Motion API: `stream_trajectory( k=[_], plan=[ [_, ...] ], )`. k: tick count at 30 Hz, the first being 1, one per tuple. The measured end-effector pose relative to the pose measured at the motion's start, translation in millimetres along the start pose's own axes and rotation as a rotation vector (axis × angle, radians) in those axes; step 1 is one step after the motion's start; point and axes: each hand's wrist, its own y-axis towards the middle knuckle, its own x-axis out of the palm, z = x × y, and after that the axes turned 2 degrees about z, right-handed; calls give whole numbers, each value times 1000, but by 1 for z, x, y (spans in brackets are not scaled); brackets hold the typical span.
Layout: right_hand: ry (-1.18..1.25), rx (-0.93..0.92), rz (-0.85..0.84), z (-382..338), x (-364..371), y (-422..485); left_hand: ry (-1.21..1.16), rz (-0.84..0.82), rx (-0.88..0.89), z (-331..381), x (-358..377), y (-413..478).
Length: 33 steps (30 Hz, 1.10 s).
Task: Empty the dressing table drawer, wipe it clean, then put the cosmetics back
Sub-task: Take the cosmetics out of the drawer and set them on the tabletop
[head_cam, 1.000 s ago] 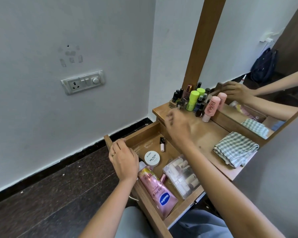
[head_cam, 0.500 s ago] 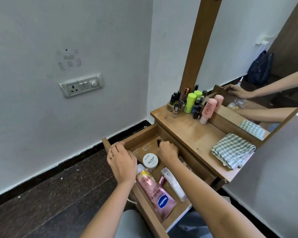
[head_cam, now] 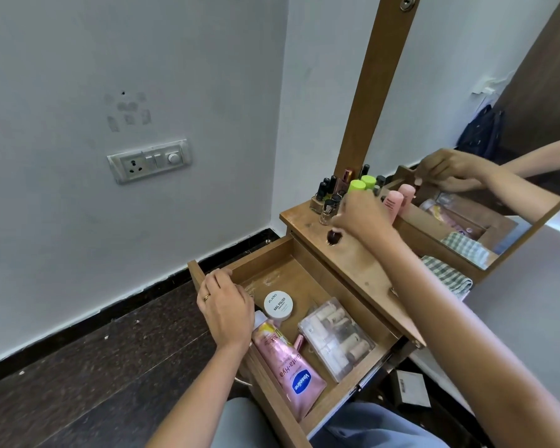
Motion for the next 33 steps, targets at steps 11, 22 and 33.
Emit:
stream_trajectory(
  k=[11, 22, 33],
  plan=[
    [-194, -27, 80, 19, 11, 52, -21, 15, -8, 0, -2, -2],
    [-257, -12, 101, 18, 20, 71, -23, 23, -9, 2, -5, -1],
    [-1, -78, 230, 7, 19, 30, -39, 30, -52, 2, -4, 0]
  ],
)
